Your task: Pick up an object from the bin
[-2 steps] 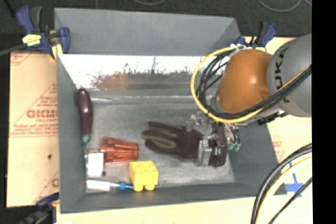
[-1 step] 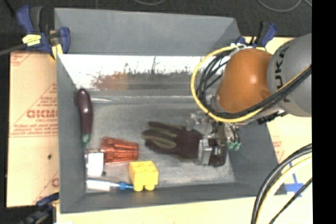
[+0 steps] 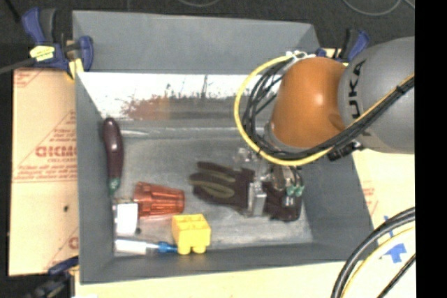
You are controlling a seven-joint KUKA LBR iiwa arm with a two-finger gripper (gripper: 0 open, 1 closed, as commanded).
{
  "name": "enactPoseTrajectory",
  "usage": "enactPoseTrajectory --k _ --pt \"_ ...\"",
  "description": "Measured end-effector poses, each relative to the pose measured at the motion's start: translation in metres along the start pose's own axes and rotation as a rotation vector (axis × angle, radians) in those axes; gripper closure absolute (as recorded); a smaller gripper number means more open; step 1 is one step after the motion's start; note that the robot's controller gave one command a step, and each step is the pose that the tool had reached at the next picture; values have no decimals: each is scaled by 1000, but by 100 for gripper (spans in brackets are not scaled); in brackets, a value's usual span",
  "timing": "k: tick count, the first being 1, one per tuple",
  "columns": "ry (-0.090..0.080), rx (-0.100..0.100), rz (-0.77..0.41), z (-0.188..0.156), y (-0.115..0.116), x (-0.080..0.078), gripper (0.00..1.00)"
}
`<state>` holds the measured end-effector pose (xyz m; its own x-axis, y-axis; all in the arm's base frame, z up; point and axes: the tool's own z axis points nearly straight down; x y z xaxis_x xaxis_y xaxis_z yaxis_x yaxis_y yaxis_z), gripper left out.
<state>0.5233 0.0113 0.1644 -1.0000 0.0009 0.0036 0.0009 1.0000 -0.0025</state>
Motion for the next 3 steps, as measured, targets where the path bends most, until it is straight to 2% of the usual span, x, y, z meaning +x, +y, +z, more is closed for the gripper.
enactPoseTrajectory --k 1,2,3 --pt "-12 -4 -133 12 14 -32 0" --pt "-4 0 4 90 12 -69 100" --pt "-4 0 3 90 12 -69 100"
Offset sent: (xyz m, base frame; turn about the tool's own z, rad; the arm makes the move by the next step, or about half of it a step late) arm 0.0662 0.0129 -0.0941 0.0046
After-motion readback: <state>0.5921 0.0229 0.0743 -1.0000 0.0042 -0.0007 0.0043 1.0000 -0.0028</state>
